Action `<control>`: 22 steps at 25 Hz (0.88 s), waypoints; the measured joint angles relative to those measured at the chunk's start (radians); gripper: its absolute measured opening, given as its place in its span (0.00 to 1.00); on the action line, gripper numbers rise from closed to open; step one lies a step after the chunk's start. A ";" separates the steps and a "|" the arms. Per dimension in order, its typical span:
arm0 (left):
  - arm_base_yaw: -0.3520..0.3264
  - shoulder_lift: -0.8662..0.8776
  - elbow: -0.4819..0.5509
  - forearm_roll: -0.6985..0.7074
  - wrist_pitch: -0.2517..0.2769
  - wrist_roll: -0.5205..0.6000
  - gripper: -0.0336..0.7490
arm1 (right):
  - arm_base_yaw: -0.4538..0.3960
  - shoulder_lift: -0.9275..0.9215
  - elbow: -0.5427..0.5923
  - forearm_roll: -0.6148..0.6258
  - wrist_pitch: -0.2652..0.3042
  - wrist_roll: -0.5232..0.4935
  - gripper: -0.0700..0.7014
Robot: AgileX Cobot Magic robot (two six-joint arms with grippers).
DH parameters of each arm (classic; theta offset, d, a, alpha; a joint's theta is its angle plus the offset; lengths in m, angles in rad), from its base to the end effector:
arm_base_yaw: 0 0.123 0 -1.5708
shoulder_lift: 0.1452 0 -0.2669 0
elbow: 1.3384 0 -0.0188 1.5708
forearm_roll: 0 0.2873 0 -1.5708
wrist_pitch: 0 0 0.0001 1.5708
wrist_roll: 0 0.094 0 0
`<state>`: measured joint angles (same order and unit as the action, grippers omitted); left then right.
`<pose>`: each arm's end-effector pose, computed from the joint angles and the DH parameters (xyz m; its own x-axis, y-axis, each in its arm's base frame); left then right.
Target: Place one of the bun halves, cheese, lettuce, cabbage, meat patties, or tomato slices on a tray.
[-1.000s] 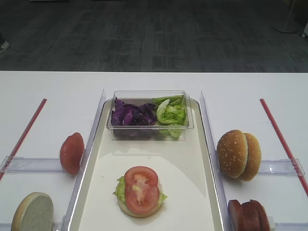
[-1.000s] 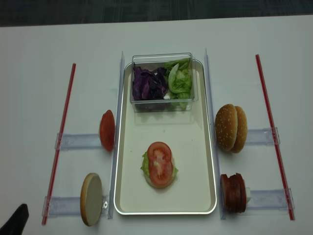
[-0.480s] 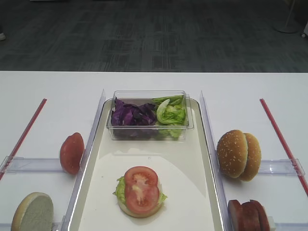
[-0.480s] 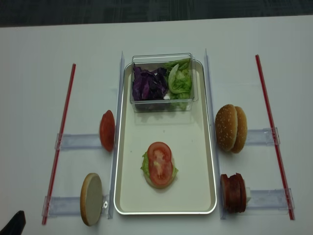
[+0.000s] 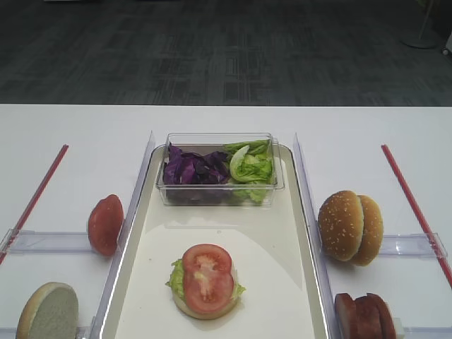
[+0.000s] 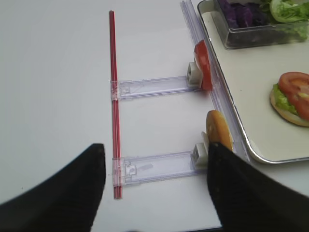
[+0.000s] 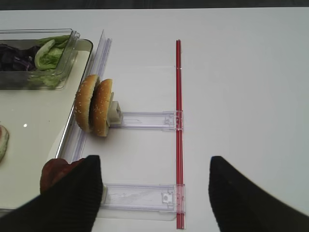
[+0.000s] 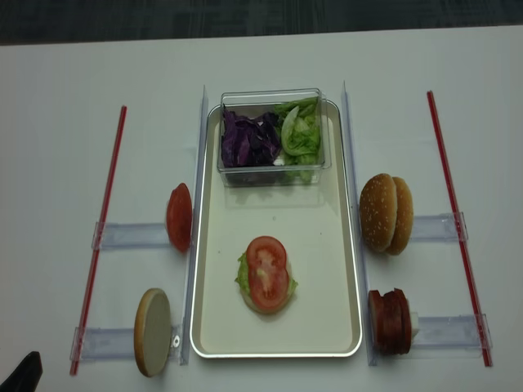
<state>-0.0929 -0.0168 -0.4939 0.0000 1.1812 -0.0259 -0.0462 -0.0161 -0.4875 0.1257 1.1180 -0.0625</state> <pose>0.0404 -0.0038 0.2826 -0.5506 0.0253 -0.8344 0.0785 0.9967 -0.0216 0.0447 0.0085 0.2862 -0.4995 0.0159 -0.8662 -0.0552 0.9972 0.0501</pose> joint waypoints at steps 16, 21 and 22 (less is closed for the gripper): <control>0.000 -0.001 0.000 0.000 0.000 0.000 0.60 | 0.000 0.000 0.000 0.000 0.000 0.000 0.74; 0.000 -0.001 0.000 0.000 0.000 0.000 0.60 | 0.000 0.000 0.000 0.000 0.000 0.000 0.74; 0.000 -0.001 0.000 0.000 0.000 0.000 0.60 | 0.000 0.000 0.000 0.000 0.000 0.000 0.74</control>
<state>-0.0929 -0.0175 -0.4939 0.0000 1.1812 -0.0259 -0.0462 -0.0161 -0.4875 0.1257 1.1180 -0.0625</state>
